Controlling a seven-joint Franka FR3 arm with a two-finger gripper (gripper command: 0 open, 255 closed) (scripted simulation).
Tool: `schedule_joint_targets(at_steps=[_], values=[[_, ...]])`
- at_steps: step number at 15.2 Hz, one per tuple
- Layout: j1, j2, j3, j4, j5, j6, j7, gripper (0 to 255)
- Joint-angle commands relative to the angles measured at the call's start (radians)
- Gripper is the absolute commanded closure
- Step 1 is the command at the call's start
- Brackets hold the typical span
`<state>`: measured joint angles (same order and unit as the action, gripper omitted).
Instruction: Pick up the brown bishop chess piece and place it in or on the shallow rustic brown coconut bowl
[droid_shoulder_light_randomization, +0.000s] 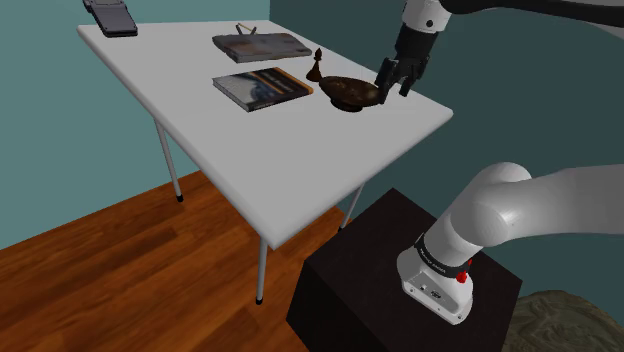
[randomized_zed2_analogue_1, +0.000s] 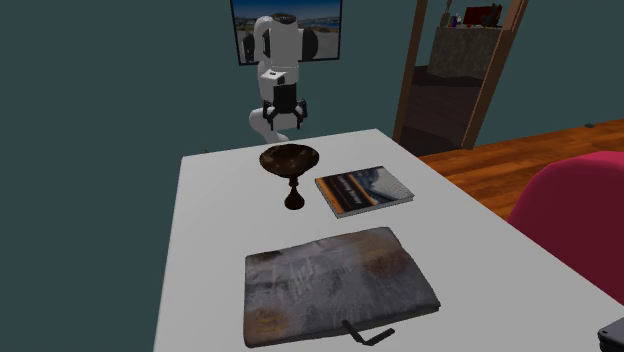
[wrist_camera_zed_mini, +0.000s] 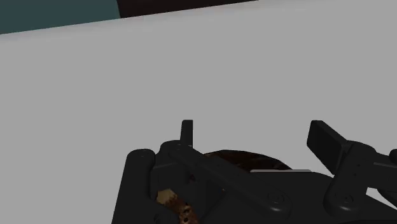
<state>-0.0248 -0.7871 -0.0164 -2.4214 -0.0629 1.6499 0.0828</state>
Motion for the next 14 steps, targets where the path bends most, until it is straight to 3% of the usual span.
schedule_joint_targets(at_steps=[1,7,14], values=[[0.0,0.0,0.0,0.0,0.0,0.0,0.0,0],[0.004,0.266,-0.042,0.2,0.01,0.051,-0.05,0],[0.009,0.567,-0.083,0.49,0.048,0.041,-0.115,0]])
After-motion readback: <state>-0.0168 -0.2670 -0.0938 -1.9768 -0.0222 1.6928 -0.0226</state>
